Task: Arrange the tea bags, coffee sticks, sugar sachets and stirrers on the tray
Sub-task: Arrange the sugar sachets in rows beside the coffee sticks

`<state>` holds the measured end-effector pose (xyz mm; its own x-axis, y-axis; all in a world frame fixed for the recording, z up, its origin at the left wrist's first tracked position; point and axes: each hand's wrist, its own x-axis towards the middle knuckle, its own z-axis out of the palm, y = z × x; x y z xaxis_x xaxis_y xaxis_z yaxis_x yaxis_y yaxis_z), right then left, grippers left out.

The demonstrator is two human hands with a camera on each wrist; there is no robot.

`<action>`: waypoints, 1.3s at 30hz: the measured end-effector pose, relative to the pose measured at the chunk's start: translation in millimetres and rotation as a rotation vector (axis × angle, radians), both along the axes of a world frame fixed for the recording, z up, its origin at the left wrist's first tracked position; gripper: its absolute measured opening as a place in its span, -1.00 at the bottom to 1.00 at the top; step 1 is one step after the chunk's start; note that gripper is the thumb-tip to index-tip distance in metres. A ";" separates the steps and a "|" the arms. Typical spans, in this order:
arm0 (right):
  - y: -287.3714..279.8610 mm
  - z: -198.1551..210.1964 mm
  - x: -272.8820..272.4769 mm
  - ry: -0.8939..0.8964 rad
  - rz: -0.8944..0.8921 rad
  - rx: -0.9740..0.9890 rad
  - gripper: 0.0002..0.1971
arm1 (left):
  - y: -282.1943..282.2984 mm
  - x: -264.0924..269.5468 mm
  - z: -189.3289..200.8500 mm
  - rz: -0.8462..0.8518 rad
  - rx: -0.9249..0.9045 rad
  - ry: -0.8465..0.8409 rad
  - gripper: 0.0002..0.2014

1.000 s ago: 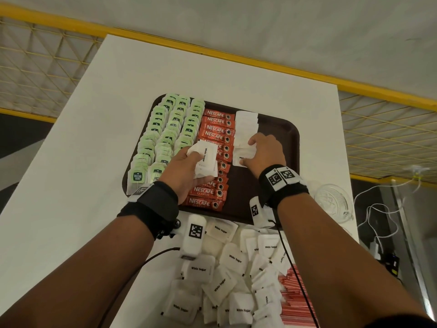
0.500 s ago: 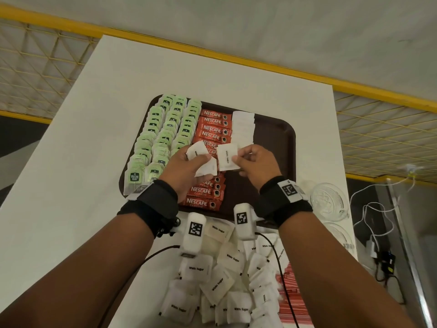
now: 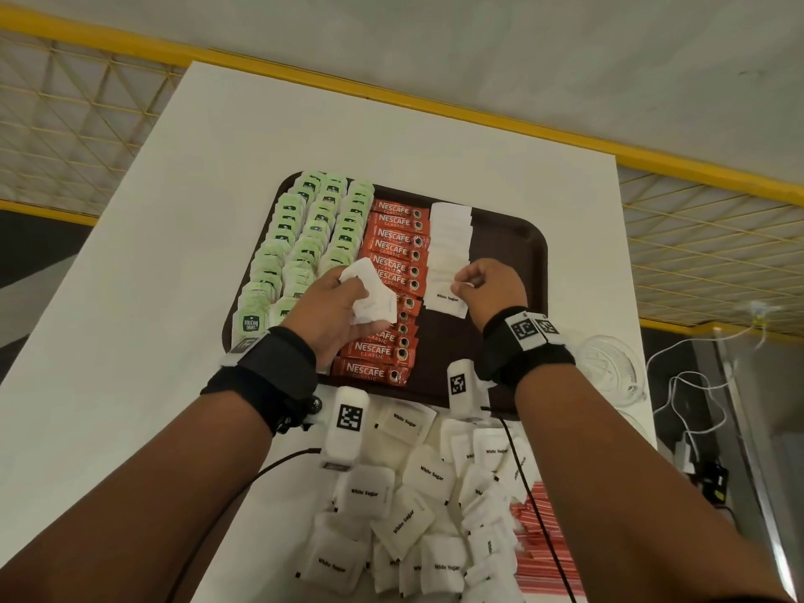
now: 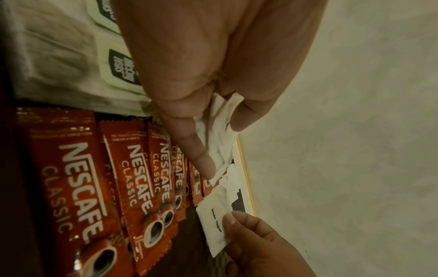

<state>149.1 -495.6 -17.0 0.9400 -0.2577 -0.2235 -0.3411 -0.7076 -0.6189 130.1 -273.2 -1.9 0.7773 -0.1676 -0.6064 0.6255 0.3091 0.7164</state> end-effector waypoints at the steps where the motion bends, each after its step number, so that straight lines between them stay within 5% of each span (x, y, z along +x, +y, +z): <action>1: 1.4 -1.6 0.7 0.004 -0.012 -0.002 -0.94 | -0.2 -1.8 -0.5 -0.015 -0.003 -0.004 -0.67; 8: 10.0 10.4 -2.8 -0.015 -0.002 -0.091 -0.84 | -0.9 -10.4 -3.0 -0.120 0.094 -0.087 -0.58; 16: 37.0 39.5 -26.7 0.089 0.333 0.267 -0.80 | -11.7 -18.6 2.7 -0.299 0.254 -0.257 -0.58; 24: 11.8 32.7 -32.5 0.076 0.044 0.541 -0.86 | -10.8 -18.1 3.3 -0.260 0.165 -0.208 -0.63; 33: 11.2 37.5 -30.3 0.135 0.158 0.521 -0.90 | -17.7 -17.4 4.9 -0.224 0.086 -0.178 -0.80; 39: 8.9 35.5 -23.0 0.054 0.030 0.561 -0.81 | -12.2 -13.8 4.9 -0.180 0.143 -0.285 -0.69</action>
